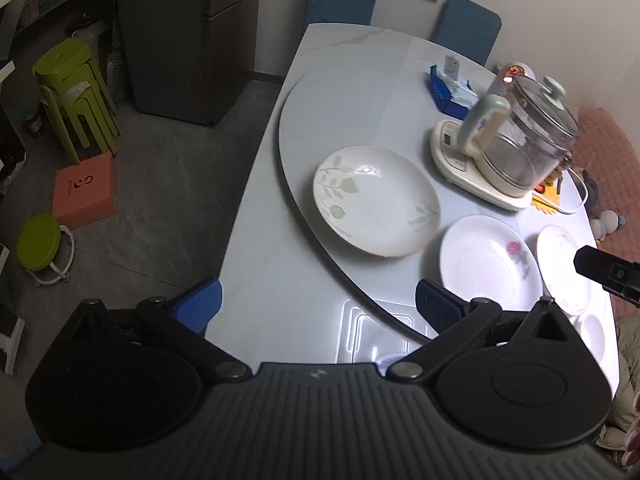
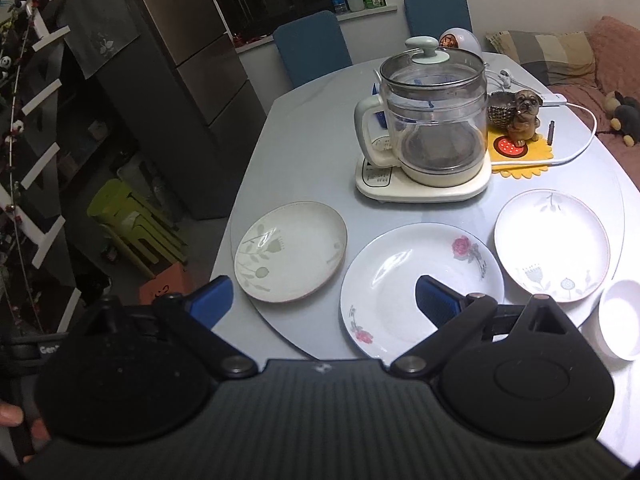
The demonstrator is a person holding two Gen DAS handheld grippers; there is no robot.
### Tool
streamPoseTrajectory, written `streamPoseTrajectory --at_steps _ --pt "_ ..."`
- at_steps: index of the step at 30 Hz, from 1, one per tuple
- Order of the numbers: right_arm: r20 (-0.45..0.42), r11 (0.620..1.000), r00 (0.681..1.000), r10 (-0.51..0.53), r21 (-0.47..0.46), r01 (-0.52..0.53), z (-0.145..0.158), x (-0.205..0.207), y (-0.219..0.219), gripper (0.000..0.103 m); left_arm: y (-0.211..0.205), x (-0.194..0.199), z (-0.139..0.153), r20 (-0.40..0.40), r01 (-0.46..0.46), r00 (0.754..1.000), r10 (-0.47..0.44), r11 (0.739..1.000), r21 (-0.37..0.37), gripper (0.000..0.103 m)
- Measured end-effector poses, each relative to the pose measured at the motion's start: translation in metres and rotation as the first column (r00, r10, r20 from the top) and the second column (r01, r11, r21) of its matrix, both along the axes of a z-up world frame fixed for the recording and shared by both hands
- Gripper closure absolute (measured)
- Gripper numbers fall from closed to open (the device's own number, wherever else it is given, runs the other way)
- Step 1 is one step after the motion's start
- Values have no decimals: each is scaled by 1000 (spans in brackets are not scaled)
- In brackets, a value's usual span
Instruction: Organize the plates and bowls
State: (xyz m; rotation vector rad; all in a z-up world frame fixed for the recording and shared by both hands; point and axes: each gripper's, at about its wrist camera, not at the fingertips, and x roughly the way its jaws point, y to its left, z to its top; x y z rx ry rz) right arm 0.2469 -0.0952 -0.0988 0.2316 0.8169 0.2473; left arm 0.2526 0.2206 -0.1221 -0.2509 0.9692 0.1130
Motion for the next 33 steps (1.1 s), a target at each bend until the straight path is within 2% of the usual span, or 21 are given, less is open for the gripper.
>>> streamPoseTrajectory --at_steps 3,5,8,15,19,23,25,29,33 --pt "-9 1000 1000 7 -16 -7 -7 18 13 7 13 17 -11 -15 4 1000 -4 1000 -2 0" --pt "-38 1000 999 4 -25 -5 -13 31 19 15 18 30 -19 -22 5 1000 -5 1000 -22 0" --pt "-72 1000 997 0 -22 -2 -23 50 24 20 23 47 -27 -14 20 1000 -21 999 -49 0" --pt "-119 998 993 15 -51 -22 -47 89 40 25 32 86 -50 7 16 1000 -16 995 -95 0" --pt "-161 998 986 45 -37 -52 -61 114 48 39 38 110 -64 13 9 1000 -7 994 -113 8" --pt "-183 997 982 51 -55 -62 -79 136 56 52 49 136 -85 6 17 1000 -16 977 -212 16" --pt "-181 997 982 47 -57 -58 -86 145 57 57 51 148 -94 -5 25 1000 -26 974 -226 21" --pt "-199 996 979 42 -75 -58 -102 164 60 60 53 168 -113 -16 45 999 -50 973 -225 26" --pt "-223 992 973 55 -101 -79 -117 180 64 65 56 186 -132 -45 59 996 -72 971 -233 42"
